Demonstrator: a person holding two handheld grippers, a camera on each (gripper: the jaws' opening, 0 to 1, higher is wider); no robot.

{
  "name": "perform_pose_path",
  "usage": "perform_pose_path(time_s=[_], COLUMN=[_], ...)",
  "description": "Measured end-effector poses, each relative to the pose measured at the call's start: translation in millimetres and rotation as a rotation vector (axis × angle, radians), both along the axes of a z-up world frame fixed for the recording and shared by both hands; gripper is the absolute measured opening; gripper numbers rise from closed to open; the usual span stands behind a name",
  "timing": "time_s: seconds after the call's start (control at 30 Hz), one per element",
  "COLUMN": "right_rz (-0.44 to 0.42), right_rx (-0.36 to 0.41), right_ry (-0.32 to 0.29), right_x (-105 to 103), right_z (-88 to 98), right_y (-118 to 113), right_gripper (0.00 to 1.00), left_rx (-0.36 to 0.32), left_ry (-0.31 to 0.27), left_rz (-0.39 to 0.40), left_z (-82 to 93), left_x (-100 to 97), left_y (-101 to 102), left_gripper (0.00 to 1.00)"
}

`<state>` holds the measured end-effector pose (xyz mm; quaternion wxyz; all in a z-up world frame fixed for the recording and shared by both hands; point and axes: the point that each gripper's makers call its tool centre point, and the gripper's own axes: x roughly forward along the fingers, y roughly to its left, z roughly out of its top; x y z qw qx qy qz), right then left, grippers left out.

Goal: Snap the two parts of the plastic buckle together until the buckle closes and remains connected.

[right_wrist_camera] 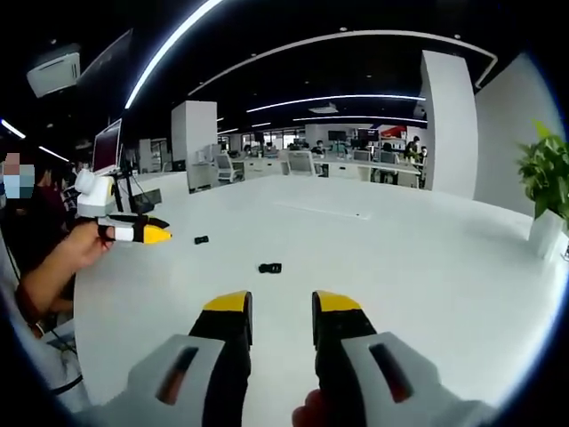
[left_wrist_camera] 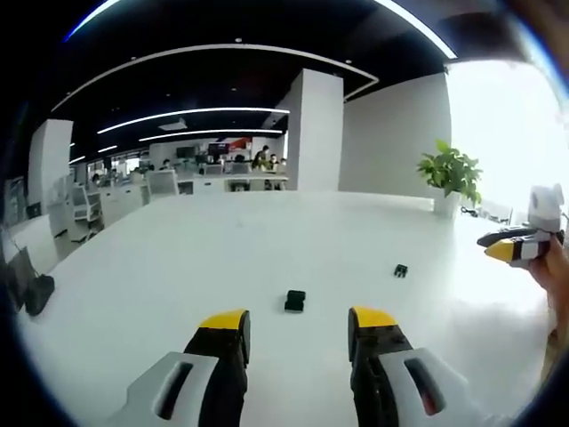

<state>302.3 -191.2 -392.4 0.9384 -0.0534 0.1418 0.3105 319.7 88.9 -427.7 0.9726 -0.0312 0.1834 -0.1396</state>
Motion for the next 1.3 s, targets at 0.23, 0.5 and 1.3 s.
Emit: perform_pose_path(time_s=[0.23,0.5,1.3], right_rz=[0.017,0.018,0.027], right_rx=[-0.001,-0.006,-0.014], right_ry=[0.006,-0.002,-0.014], right_x=[3,6,8], right_z=[0.2,2.9,6.2], right_y=[3,3,2], right_gripper=[0.26,0.26,0.25], left_rx=[0.0,0.026,0.094], left_ry=[0.011,0.016,0.047], left_rz=[-0.007,-0.014,-0.04], left_z=[-3.1,-6.4,-15.0], left_x=[5.2,12.0,30.2], left_y=[-2,-3,-10], left_gripper=[0.44,0.41,0.35])
